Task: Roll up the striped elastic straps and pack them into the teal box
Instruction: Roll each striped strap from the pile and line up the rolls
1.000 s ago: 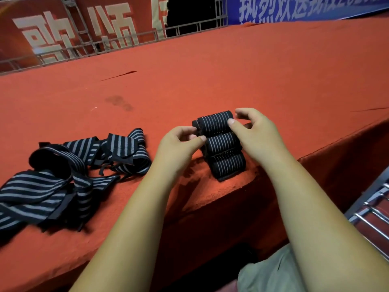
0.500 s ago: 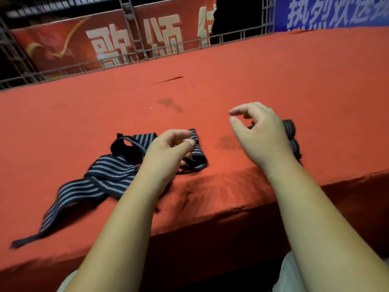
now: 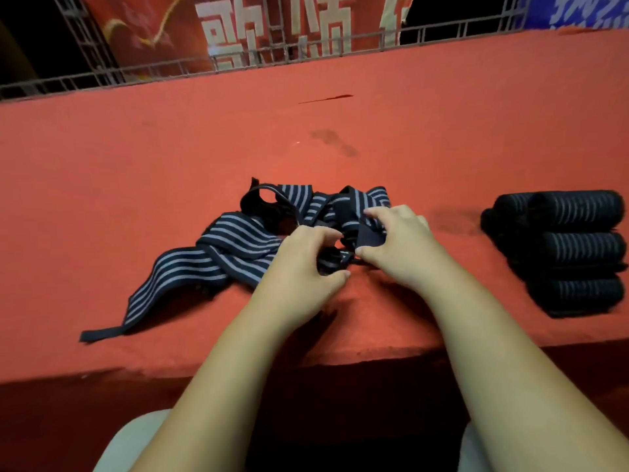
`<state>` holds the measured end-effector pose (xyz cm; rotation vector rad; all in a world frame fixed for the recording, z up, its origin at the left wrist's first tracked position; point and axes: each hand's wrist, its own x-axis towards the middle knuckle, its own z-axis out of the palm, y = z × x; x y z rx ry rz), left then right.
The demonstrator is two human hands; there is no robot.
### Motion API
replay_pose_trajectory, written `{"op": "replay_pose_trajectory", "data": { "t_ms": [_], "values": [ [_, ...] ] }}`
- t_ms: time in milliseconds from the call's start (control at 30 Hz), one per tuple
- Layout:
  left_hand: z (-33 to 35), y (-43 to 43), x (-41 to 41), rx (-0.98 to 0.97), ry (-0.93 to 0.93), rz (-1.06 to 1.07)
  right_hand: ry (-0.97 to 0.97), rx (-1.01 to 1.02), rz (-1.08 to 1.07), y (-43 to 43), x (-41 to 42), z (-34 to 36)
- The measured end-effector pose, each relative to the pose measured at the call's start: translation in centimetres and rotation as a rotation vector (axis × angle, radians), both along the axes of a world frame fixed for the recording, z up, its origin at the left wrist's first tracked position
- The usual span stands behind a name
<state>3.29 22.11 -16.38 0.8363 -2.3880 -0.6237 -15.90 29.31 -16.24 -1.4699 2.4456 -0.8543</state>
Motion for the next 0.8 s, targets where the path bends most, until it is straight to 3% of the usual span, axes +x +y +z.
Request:
{"op": "replay_pose_trajectory", "data": {
  "t_ms": [100, 467, 633, 800],
  "values": [
    [-1.0, -0.9, -0.1, -0.140, -0.190, 0.030, 0.015, 0.053, -0.037, -0.4, -0.1, -0.3],
    [-1.4, -4.8, 1.3, -0.481, -0.254, 0.268, -0.050, -0.194, -0.108, -1.0, 1.1, -1.1],
    [-0.7, -5.3, 2.0, -0.321, -0.254, 0.271, -0.254, -0.408, -0.048, -1.1, 3.5, 1.7],
    [2.8, -4.8, 4.1, 0.161, 0.185, 0.155, -0.376, -0.482, 0.027, -2.6, 6.1, 4.7]
  ]
}}
